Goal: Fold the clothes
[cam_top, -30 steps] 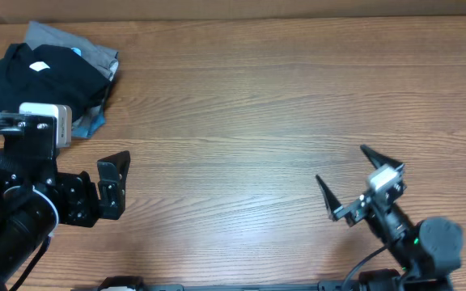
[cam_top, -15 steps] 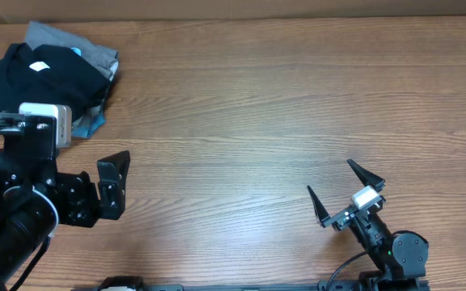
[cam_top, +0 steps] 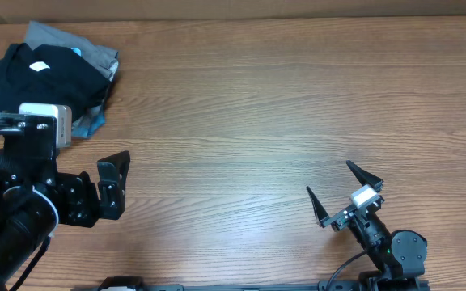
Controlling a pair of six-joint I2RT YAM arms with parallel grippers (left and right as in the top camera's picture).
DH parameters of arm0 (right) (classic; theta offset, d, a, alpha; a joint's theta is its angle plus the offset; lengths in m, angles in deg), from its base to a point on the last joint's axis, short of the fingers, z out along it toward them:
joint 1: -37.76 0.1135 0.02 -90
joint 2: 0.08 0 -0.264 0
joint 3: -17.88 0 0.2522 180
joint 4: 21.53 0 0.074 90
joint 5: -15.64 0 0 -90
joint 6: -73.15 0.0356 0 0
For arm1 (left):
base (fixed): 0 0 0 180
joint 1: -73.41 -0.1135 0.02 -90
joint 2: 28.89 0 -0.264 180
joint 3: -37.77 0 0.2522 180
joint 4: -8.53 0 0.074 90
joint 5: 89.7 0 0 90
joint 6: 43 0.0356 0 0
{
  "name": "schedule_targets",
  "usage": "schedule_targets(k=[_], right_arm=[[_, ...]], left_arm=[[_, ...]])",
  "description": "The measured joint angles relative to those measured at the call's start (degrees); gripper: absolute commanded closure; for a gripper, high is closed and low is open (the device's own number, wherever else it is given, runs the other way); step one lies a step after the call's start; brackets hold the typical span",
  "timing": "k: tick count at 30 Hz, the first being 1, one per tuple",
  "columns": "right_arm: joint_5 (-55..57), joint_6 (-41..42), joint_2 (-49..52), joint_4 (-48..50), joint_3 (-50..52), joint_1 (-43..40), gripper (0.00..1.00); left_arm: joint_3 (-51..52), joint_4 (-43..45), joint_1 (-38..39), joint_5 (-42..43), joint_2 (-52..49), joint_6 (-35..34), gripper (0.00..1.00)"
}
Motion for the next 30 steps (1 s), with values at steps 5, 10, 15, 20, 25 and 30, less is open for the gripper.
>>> schedule_targets(k=[5, 10, 15, 20, 25, 30], right_arm=[[0.0, 0.02, 0.0, -0.02, 0.0, 0.0, 0.0], [-0.02, 0.0, 0.0, 0.0, 0.0, 0.0, 0.0], [0.0, -0.02, 0.0, -0.02, 0.0, 0.0, 0.0], [0.0, 0.0, 0.0, 0.0, 0.0, 0.0, 0.0], [-0.04, 0.0, -0.07, 0.02, 0.0, 0.0, 0.0], [0.02, 0.02, -0.07, -0.02, 0.0, 0.0, 0.0]], left_arm=[[0.0, 0.0, 0.0, 0.0, 0.0, 0.0, 0.0], [0.0, 0.02, 0.11, -0.02, 0.0, 0.0, 0.0], [0.61, 0.07, 1.14, 0.0, 0.42, 0.0, 0.0], [14.14, 14.64, 1.16, -1.51, 7.69, 1.33, 0.0], [44.61, 44.44, 2.36, -2.58, 22.88, 4.9, 0.0], [72.35, 66.93, 2.62, -3.43, 36.74, 7.43, 0.0]])
